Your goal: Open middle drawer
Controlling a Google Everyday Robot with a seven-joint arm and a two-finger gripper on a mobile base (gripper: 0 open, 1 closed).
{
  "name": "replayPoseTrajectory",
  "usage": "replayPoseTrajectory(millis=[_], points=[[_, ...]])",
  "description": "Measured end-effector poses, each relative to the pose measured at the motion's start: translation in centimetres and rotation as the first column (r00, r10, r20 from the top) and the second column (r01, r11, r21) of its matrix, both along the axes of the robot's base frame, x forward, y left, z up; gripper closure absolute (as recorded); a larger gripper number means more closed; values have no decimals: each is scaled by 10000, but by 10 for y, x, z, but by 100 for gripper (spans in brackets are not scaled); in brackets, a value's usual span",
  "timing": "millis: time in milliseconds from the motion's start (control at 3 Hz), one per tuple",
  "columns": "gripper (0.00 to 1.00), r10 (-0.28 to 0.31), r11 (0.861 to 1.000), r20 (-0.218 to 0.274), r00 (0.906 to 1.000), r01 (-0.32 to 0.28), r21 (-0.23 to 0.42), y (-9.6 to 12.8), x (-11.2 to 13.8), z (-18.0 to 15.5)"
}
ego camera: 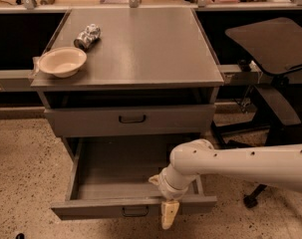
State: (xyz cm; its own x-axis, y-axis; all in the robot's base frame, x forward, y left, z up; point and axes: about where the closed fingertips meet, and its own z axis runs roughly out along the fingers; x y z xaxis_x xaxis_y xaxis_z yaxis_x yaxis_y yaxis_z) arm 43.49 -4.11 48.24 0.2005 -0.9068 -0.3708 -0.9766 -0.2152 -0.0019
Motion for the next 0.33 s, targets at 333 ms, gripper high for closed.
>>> replayPoseTrajectory(millis=[333], points=[[0,0,10000,0,10000,0,0,0,0,0]])
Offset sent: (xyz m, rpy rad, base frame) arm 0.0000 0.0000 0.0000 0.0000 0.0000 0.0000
